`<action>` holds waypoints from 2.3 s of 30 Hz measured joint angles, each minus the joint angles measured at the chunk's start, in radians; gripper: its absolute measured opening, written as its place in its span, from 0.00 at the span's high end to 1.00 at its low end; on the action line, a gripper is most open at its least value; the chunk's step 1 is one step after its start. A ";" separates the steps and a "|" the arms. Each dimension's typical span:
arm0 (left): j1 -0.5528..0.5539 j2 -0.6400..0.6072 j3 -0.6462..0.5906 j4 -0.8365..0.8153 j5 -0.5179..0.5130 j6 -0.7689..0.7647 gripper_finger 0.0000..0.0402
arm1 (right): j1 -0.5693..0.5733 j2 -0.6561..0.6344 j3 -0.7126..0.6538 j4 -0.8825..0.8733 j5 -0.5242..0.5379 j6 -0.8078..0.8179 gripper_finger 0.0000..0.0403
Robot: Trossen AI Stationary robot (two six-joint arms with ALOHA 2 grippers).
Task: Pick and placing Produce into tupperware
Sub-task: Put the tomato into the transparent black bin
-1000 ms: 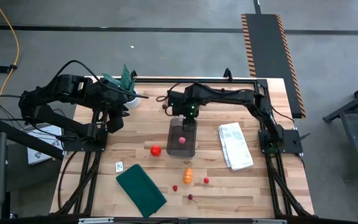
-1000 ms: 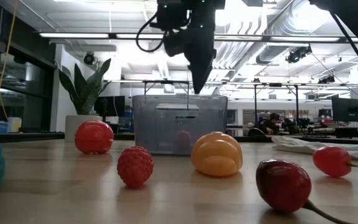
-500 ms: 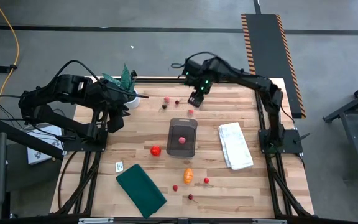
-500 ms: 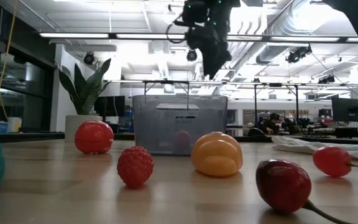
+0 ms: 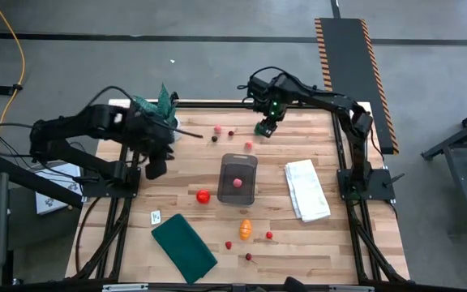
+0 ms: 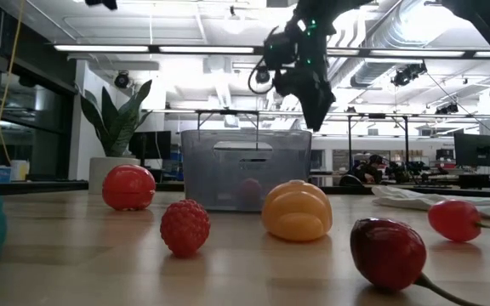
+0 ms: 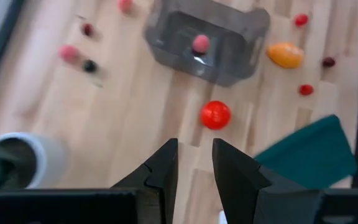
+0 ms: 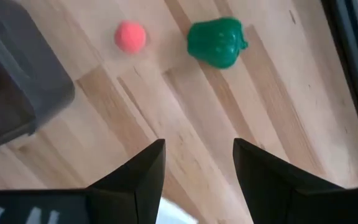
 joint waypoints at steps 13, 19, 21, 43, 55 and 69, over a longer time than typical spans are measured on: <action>0.000 0.001 -0.258 0.315 0.093 -0.114 0.78 | -0.053 -0.405 -0.445 0.425 -0.166 0.040 0.55; 0.000 0.001 -0.311 0.447 0.141 -0.114 0.78 | -0.023 -0.624 -0.663 0.537 -0.283 0.106 0.55; 0.000 0.001 -0.325 0.488 0.160 -0.111 0.78 | 0.014 -0.677 -0.715 0.557 -0.323 0.122 0.55; -0.182 0.146 -0.401 0.576 0.061 -0.001 0.41 | 0.484 -0.827 -0.862 0.662 -0.134 0.422 0.55; -0.183 0.293 -0.400 0.523 0.067 0.051 0.24 | 0.555 -0.827 -0.862 0.654 -0.058 0.488 0.55; -0.183 0.405 -0.400 0.552 0.062 0.074 0.18 | 0.555 -0.827 -0.862 0.654 -0.040 0.490 0.55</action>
